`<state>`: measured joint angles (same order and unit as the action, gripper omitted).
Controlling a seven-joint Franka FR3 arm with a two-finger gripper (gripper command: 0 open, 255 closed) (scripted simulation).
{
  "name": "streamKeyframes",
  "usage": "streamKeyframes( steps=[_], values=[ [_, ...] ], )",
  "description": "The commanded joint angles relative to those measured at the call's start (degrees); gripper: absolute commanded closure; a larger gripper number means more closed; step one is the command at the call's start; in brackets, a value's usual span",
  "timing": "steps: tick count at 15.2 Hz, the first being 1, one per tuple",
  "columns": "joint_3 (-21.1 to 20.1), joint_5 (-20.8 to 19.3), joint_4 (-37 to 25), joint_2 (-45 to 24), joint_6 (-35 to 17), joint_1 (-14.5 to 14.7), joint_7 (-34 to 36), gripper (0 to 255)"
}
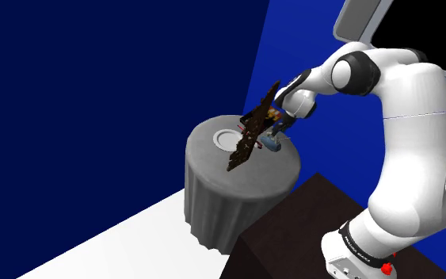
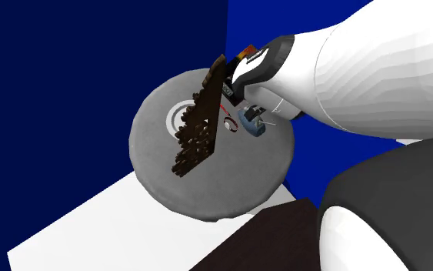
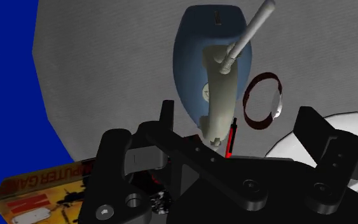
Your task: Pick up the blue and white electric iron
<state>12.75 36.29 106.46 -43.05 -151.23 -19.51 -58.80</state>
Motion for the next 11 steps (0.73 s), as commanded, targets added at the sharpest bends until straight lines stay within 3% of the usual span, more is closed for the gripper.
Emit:
streamKeyframes(
  steps=[1, 8, 9, 11],
  values=[
    [-0.59, 0.45, -1.75, -2.01, -0.44, -0.61, -0.38, 0],
    [-2.13, 1.69, -3.75, -5.86, -2.43, -1.77, -1.66, 0],
    [-2.14, 1.69, -3.79, -5.9, -2.45, -1.73, -1.6, 255],
    [-2.14, 1.7, -3.7, -5.82, -2.46, -1.72, -1.62, 255]
  ],
)
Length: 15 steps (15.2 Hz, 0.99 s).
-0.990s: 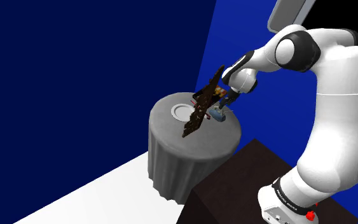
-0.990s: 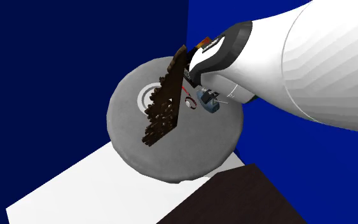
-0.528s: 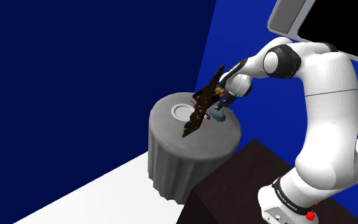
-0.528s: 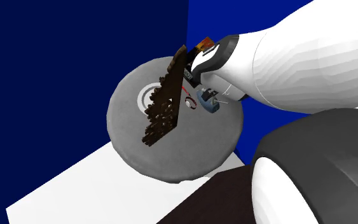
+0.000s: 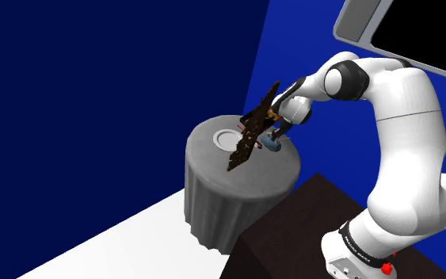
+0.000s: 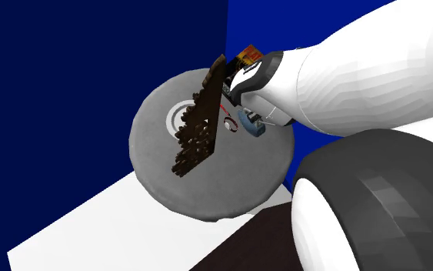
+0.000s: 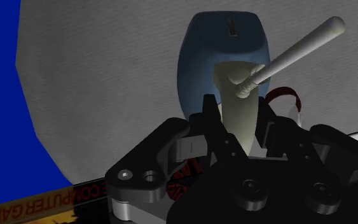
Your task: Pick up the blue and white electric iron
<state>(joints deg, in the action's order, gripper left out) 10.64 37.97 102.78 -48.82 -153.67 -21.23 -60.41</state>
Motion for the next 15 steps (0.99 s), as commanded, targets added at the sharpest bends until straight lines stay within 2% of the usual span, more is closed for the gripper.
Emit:
streamKeyframes(
  steps=[1, 7, 15],
  values=[
    [-0.03, 0.02, -0.02, -0.04, -0.03, -0.01, -0.01, 255],
    [-0.02, 0.01, -0.08, -0.09, 0.01, -0.05, -0.05, 255],
    [2.22, -1.83, 2.68, 5.39, 2.92, 1.63, 1.82, 255]
  ],
)
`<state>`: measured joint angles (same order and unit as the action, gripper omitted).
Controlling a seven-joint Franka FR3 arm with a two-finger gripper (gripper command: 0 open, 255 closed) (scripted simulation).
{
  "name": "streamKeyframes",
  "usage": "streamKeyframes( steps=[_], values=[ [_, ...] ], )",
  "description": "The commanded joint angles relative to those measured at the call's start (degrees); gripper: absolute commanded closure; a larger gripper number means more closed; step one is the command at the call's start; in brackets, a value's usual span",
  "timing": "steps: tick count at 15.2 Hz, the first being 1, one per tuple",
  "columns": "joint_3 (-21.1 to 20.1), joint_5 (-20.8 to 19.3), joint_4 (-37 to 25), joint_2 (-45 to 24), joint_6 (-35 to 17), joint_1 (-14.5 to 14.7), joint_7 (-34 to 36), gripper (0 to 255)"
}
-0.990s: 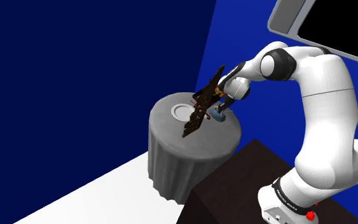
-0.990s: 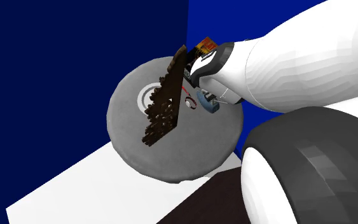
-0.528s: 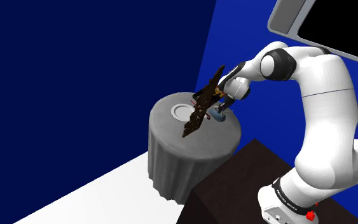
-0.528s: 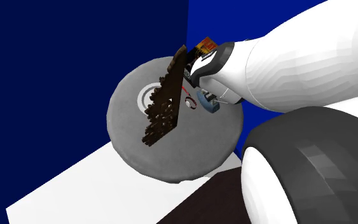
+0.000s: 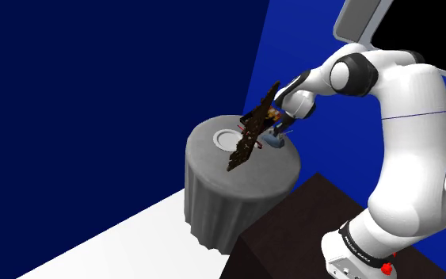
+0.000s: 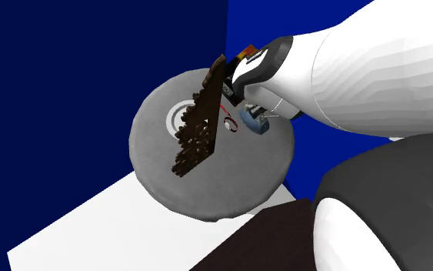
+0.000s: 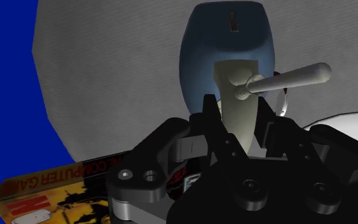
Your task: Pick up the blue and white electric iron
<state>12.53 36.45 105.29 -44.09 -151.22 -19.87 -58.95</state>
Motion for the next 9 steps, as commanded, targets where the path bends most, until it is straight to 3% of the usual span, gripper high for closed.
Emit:
streamKeyframes(
  steps=[1, 9],
  values=[
    [0.62, -0.58, 0.47, 1.32, 0.86, 0.49, 0.62, 255],
    [2.41, -2.36, 1.98, 5.29, 3.36, 1.8, 2.29, 255]
  ],
)
